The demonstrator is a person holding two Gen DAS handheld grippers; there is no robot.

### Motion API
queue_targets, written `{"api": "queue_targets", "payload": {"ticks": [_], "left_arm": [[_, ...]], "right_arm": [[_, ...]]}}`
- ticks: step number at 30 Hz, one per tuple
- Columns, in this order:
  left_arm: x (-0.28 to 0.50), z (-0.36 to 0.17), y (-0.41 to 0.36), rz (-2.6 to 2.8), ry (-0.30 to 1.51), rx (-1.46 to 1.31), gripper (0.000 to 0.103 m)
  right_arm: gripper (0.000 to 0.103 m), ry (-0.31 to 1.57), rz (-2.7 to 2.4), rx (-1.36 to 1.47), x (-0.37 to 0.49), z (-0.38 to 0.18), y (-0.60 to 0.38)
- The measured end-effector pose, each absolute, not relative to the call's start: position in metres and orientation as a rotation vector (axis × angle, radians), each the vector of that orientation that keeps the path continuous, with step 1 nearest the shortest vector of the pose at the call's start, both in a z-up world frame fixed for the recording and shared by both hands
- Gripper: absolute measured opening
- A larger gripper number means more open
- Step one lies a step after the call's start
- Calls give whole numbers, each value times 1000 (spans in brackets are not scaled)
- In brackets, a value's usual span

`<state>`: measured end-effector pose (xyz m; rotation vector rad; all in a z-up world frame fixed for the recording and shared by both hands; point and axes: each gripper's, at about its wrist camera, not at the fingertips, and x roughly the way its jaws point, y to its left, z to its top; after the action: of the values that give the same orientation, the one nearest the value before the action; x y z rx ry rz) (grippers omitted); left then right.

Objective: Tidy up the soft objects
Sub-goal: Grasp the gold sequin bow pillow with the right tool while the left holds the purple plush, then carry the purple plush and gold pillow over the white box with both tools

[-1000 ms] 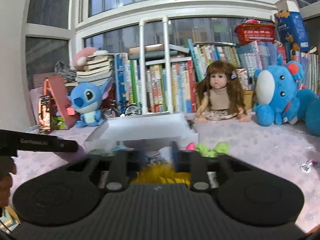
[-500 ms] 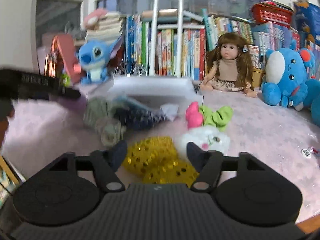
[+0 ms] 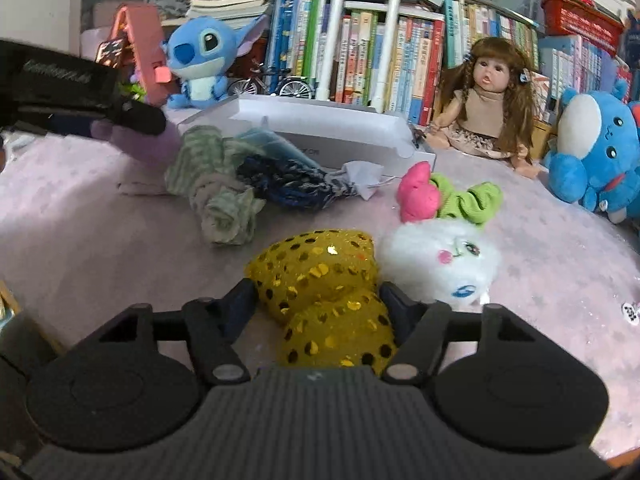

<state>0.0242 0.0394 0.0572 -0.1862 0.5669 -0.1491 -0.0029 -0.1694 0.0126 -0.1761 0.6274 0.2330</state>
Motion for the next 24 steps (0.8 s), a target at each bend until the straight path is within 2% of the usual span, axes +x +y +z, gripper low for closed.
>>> {"api": "queue_targets", "payload": {"ticks": [9,24], "left_arm": [[28,62,41,-152,563,-197,62],[79,91,50,-158,497,-266,62]], "right_arm": [[55,593,269,-106,-12,29,-174],[57,479,281,102,46,74,-187]]}}
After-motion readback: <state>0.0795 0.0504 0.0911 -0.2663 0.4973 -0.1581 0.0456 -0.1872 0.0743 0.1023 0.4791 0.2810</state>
